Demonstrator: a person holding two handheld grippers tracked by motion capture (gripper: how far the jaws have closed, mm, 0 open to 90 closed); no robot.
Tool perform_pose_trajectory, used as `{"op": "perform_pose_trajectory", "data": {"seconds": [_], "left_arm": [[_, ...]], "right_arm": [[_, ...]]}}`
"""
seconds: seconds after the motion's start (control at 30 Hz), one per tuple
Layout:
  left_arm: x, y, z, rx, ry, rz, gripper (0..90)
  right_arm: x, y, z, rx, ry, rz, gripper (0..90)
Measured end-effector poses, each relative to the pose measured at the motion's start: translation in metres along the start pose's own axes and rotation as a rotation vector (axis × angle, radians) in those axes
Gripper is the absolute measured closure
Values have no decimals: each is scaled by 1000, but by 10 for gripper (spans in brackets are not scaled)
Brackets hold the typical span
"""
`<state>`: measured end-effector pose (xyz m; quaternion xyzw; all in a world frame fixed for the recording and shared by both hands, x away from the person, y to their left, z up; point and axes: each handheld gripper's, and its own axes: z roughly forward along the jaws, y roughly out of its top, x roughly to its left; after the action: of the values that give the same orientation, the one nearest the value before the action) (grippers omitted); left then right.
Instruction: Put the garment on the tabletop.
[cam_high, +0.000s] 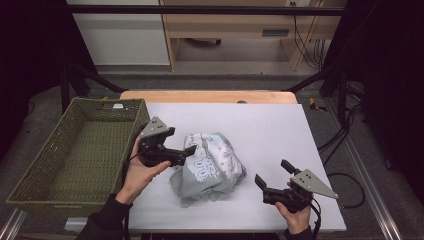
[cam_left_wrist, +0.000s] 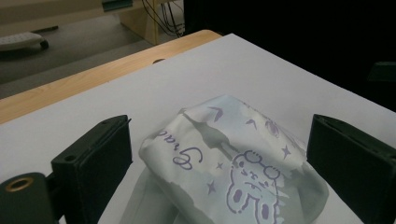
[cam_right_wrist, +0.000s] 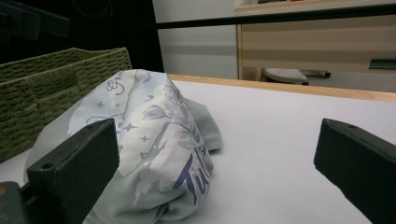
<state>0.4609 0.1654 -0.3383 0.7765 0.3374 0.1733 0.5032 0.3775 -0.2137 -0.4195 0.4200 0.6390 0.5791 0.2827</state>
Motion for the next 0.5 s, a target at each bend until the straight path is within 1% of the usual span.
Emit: {"op": "perform_pose_trajectory", "data": {"seconds": [0.07, 0.1, 0.13, 0.17, 0.27, 0.3, 0.33, 0.4, 0.5], "left_arm": [[2, -8, -5, -11, -6, -15, 63], [2, -8, -5, -11, -6, -15, 63], [4, -15, -10, -17, 0, -20, 61], [4, -19, -13, -14, -2, -20, 61], [4, -28, -23, -28, 4, -16, 56], [4, -28, -23, -28, 4, -16, 56], [3, -35, -29, -43, 1, -13, 58], [2, -42, -33, -50, 4, -12, 58], [2, -53, -37, -43, 4, -13, 56]], "right_arm": [[0, 0, 0, -1, 2, -3, 2], [0, 0, 0, -1, 2, -3, 2], [-1, 0, -1, 3, 4, -4, 2], [-1, 0, -1, 4, 5, -6, 2], [-1, 1, -2, 3, 3, -5, 2], [-1, 1, -2, 1, 4, -5, 2], [-1, 1, -2, 1, 4, 0, 2], [-1, 1, -3, 2, 4, -1, 2], [-2, 0, -3, 2, 4, -1, 2]]}}
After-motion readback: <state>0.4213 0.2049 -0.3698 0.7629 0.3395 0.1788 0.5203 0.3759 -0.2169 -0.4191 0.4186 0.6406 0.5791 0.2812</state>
